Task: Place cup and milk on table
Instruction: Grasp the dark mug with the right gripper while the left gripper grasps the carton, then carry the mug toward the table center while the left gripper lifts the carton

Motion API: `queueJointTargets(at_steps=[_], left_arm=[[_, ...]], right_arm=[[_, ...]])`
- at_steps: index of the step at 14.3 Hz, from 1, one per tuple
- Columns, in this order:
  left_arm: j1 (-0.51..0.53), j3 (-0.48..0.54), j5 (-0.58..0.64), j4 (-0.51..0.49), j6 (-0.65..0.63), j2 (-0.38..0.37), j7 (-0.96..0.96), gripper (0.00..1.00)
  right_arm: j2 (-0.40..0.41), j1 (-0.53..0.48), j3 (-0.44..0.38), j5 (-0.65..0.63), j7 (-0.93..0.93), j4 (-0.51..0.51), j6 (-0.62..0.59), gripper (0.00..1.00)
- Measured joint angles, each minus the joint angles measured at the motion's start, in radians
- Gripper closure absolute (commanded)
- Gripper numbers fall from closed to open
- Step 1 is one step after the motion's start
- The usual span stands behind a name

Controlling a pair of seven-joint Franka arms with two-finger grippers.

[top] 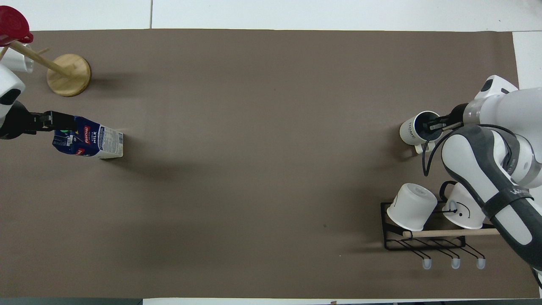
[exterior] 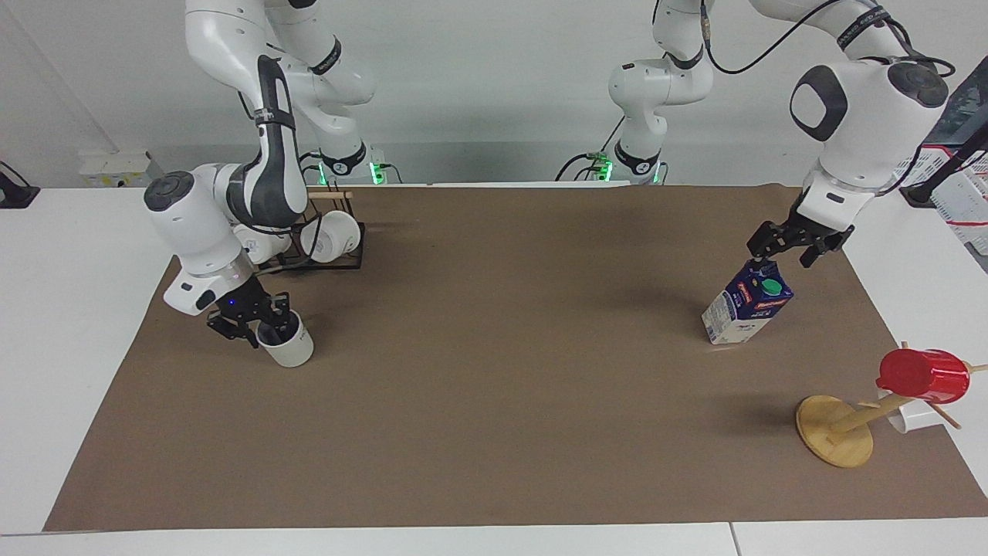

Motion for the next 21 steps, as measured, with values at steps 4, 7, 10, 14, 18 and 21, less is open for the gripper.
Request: queueJointTargets(at_steps=[4,7,10,14,18,21], left_arm=[[0.000,0.000,0.000,-0.065,0.074,0.012,0.000,0.00],[0.000,0.000,0.000,-0.081,0.106,0.021,0.000,0.00],[0.000,0.000,0.000,-0.086,0.116,0.022,-0.001,0.03],[0.000,0.000,0.000,-0.087,0.126,0.022,-0.002,1.00],[-0.001,-0.001,0.000,-0.086,0.139,0.022,-0.002,1.00],[0.000,-0.001,0.000,-0.064,0.134,0.015,-0.002,1.00]], right_arm=[[0.000,-0.001,0.000,0.002,0.019,0.001,0.001,1.00],[-0.001,0.001,0.000,0.002,0.118,0.074,-0.115,1.00],[-0.014,0.058,0.002,-0.009,0.383,0.243,-0.322,1.00],[-0.016,0.232,0.006,-0.098,0.719,0.296,-0.360,1.00],[-0.005,0.357,0.008,-0.112,0.876,0.293,-0.330,1.00],[-0.002,0.430,0.008,-0.112,1.009,0.265,-0.264,1.00]])
